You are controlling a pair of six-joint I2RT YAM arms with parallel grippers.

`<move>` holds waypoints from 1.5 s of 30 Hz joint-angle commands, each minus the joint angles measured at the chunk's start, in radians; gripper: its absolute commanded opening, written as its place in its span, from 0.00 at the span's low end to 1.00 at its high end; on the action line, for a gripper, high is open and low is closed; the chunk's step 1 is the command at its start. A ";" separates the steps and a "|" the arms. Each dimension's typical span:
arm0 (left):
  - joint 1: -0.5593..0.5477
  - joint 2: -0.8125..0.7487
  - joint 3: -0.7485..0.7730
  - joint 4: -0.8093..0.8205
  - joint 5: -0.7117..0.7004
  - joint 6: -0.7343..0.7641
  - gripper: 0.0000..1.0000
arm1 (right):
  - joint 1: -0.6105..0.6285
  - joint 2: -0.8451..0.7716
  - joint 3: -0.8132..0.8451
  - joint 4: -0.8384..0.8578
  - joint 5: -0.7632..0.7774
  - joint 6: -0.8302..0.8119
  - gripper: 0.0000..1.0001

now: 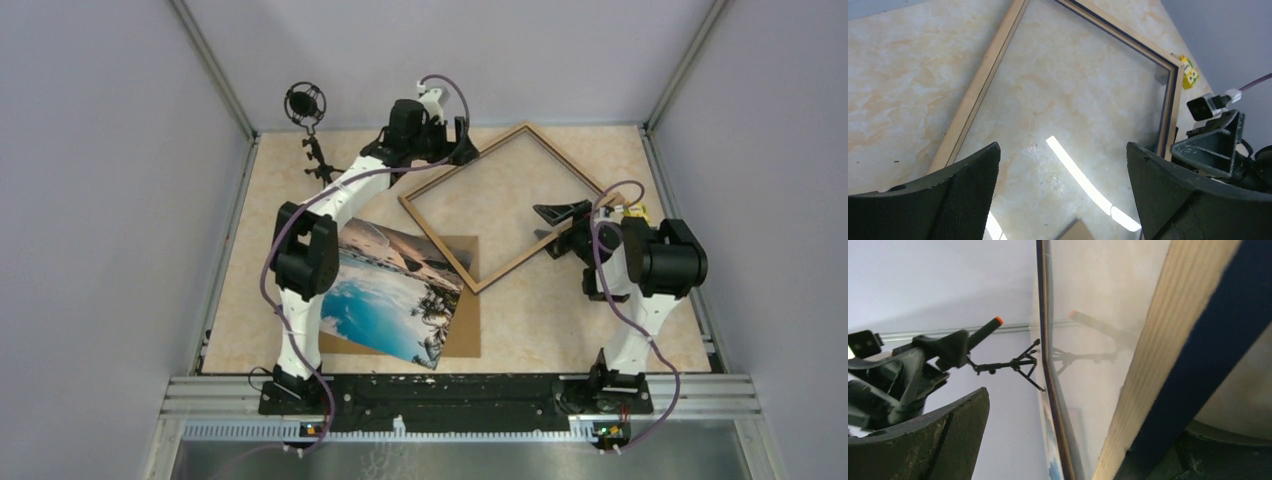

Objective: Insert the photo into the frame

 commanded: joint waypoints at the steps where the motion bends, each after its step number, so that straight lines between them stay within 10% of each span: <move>1: -0.009 -0.158 -0.180 -0.008 -0.136 -0.119 0.98 | -0.001 -0.107 0.024 -0.203 0.017 -0.141 0.99; 11: -0.158 -0.629 -1.032 0.256 -0.283 -0.644 0.93 | 0.037 -0.245 0.049 -0.508 0.134 -0.314 0.99; 18: -0.235 -0.729 -1.438 0.824 -0.272 -0.880 0.82 | 0.038 -0.246 0.018 -0.434 0.114 -0.293 0.99; 45: -0.353 -0.228 -1.387 1.385 -0.473 -1.029 0.43 | 0.037 -0.185 0.005 -0.294 0.058 -0.229 0.99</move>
